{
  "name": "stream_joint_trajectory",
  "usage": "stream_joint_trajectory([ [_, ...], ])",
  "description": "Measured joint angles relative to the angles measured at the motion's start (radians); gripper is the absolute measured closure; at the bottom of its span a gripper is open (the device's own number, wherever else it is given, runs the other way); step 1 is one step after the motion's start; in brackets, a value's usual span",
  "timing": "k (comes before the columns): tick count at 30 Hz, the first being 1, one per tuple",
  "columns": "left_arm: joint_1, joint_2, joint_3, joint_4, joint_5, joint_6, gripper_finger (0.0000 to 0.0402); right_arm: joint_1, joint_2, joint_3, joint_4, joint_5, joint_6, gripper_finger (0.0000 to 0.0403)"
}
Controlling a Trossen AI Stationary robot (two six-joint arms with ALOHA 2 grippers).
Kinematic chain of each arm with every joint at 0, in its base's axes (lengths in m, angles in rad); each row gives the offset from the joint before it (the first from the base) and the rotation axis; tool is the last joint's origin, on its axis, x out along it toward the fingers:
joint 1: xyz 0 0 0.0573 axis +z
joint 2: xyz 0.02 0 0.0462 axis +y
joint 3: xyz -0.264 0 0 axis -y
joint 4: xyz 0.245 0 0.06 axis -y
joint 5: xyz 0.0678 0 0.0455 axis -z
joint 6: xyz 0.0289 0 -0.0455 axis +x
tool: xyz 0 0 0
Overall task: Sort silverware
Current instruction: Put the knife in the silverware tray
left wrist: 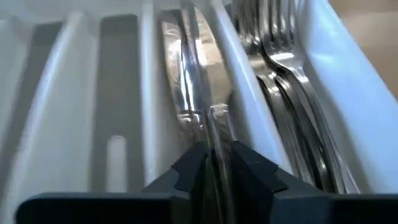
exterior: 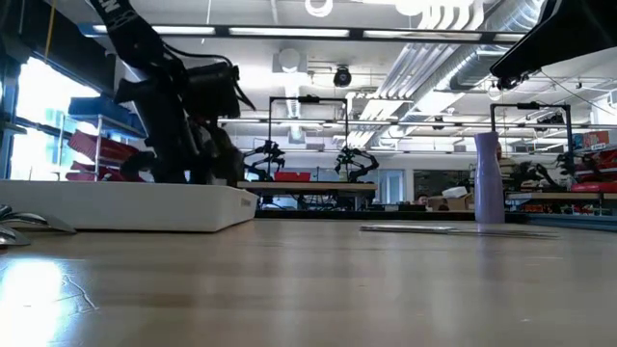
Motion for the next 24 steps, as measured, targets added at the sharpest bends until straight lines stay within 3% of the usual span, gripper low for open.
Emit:
stream_joint_trajectory([
  [4,0.0,-0.089,0.039,-0.089,-0.008,0.071,0.029,0.0,0.0,0.0,0.0,-0.014,0.003,0.0259],
  [9,-0.055,-0.24,0.099,-0.105,0.006,0.264,0.027,-0.021,0.0,0.001,0.018,-0.15,-0.015,0.0259],
  [14,-0.222,-0.351,0.146,-0.028,0.018,0.421,0.0273,-0.098,-0.001,-0.061,0.106,-0.237,-0.056,0.0259],
  [18,-0.397,-0.356,0.159,0.109,0.015,0.51,0.0285,-0.24,-0.001,-0.155,0.18,-0.299,-0.03,0.0271],
  [24,-0.585,-0.309,0.165,0.304,-0.138,0.745,0.0312,-0.414,-0.001,-0.27,0.364,-0.403,-0.054,0.035],
])
